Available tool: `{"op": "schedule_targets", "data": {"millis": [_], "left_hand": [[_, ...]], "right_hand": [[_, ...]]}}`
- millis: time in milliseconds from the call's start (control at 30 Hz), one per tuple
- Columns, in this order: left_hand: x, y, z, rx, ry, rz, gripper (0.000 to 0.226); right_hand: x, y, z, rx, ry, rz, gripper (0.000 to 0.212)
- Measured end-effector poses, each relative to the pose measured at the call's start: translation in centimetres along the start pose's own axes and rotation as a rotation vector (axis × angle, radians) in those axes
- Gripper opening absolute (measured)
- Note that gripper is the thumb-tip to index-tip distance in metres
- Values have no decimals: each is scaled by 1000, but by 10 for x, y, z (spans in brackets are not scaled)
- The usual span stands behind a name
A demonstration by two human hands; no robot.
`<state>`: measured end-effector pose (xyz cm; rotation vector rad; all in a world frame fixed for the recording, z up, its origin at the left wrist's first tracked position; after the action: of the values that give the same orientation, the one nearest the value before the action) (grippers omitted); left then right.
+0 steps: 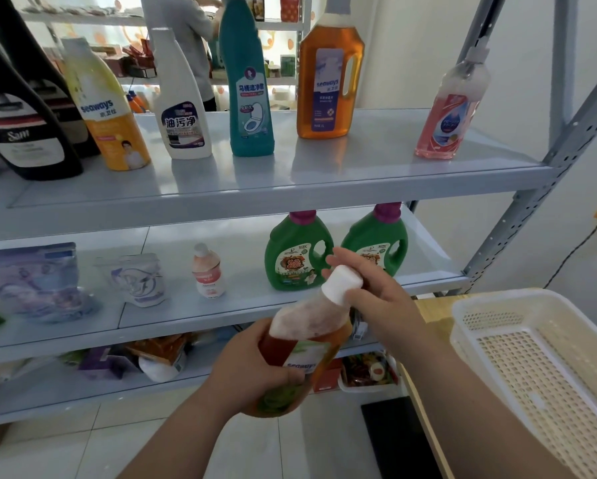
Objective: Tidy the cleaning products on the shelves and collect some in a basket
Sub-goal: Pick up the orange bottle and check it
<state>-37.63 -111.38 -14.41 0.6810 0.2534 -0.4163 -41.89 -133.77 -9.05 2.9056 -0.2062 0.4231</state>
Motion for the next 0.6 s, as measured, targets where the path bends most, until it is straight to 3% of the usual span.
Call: {"op": "schedule_targets", "data": {"millis": [167, 333, 500, 600], "left_hand": [[-1, -3, -2, -10, 16, 0, 77], [2, -6, -7, -63, 59, 4, 72], [0, -6, -3, -41, 55, 20, 76], [-1, -7, -4, -45, 63, 23, 79]], "right_hand": [[2, -2, -4, -149, 19, 54, 56], [-1, -2, 1, 25, -44, 65, 56], [-1, -1, 1, -143, -10, 133, 51], [-4, -2, 4, 28, -70, 94, 48]]}}
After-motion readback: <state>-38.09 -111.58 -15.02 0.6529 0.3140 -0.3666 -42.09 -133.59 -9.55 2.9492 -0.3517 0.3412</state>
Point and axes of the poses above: each hand's wrist, its own x-axis towards the middle knuckle, its own y-axis out of the back of the hand, z = x × y, the point moved 1 cm from there along x, towards the middle knuckle, and after that the axes turned 14 degrees about y, right-handed, at the moved point
